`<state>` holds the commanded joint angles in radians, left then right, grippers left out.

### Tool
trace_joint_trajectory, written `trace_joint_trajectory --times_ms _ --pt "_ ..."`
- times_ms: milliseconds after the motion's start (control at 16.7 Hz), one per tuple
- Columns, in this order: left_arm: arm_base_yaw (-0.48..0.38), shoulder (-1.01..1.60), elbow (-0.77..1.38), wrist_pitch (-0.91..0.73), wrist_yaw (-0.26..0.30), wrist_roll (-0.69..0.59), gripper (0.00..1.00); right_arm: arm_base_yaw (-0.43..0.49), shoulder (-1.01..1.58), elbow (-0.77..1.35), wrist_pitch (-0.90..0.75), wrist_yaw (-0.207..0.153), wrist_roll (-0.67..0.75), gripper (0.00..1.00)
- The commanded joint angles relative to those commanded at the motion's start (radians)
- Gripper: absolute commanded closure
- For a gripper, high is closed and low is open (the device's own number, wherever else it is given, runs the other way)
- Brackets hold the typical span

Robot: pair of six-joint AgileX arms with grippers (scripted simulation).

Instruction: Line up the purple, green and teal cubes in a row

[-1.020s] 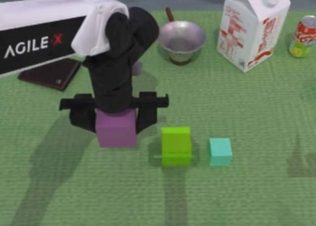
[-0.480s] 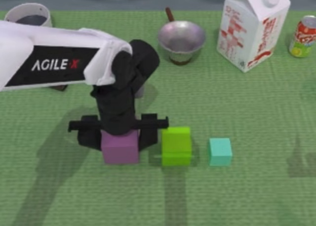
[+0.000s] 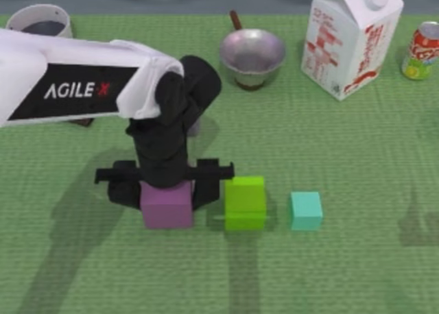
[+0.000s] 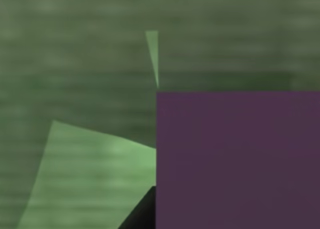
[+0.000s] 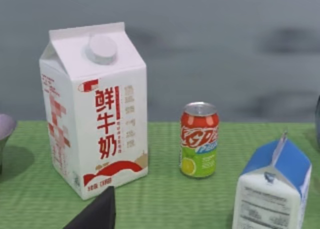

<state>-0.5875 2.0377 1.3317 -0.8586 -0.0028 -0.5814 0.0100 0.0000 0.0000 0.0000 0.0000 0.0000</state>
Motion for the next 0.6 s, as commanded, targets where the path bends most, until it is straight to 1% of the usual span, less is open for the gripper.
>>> trace_joint_trajectory --times_ms 480,540,600 --pt "0.000 0.000 0.000 0.000 0.000 0.000 0.02 0.000 0.000 0.000 0.000 0.000 0.000 0.00" --pt "0.000 0.000 0.000 0.000 0.000 0.000 0.00 0.000 0.000 0.000 0.000 0.000 0.000 0.00" --pt "0.000 0.000 0.000 0.000 0.000 0.000 0.00 0.000 0.000 0.000 0.000 0.000 0.000 0.00"
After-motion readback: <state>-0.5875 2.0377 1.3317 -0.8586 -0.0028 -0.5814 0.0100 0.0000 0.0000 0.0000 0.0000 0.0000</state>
